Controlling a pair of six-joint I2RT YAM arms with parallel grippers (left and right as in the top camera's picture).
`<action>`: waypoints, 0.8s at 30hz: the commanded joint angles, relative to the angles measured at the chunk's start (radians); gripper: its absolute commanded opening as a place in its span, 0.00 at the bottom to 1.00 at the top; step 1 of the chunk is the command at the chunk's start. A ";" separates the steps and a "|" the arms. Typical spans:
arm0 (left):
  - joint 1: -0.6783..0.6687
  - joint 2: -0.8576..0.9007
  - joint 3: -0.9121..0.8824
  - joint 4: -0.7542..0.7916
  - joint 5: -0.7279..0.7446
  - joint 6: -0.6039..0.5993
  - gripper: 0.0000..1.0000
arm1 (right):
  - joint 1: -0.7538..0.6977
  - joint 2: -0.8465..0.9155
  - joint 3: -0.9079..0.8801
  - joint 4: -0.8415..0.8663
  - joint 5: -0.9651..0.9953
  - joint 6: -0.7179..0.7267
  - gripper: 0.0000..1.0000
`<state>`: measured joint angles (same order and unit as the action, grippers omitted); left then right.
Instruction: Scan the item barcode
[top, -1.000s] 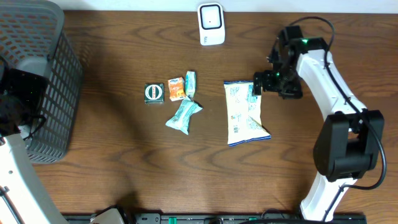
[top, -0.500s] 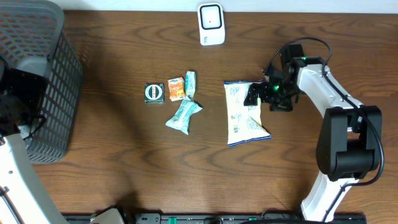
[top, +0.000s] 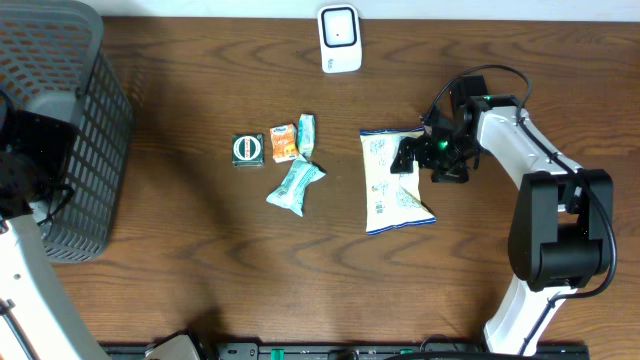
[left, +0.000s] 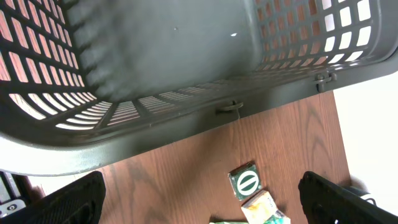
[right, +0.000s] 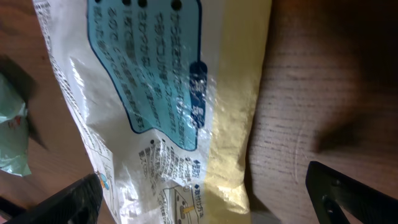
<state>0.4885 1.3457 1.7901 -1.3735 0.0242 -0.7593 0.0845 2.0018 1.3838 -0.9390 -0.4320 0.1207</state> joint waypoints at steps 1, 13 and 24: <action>0.004 0.000 0.003 -0.003 -0.006 -0.002 0.97 | 0.013 0.000 -0.008 0.014 -0.023 -0.013 0.99; 0.004 0.000 0.003 -0.003 -0.006 -0.002 0.98 | 0.088 0.002 -0.185 0.251 -0.016 0.130 0.89; 0.004 0.000 0.003 -0.003 -0.006 -0.002 0.97 | 0.077 -0.001 -0.172 0.247 -0.148 0.156 0.01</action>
<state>0.4885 1.3457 1.7901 -1.3735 0.0242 -0.7597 0.1600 1.9663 1.2213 -0.6678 -0.5686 0.2680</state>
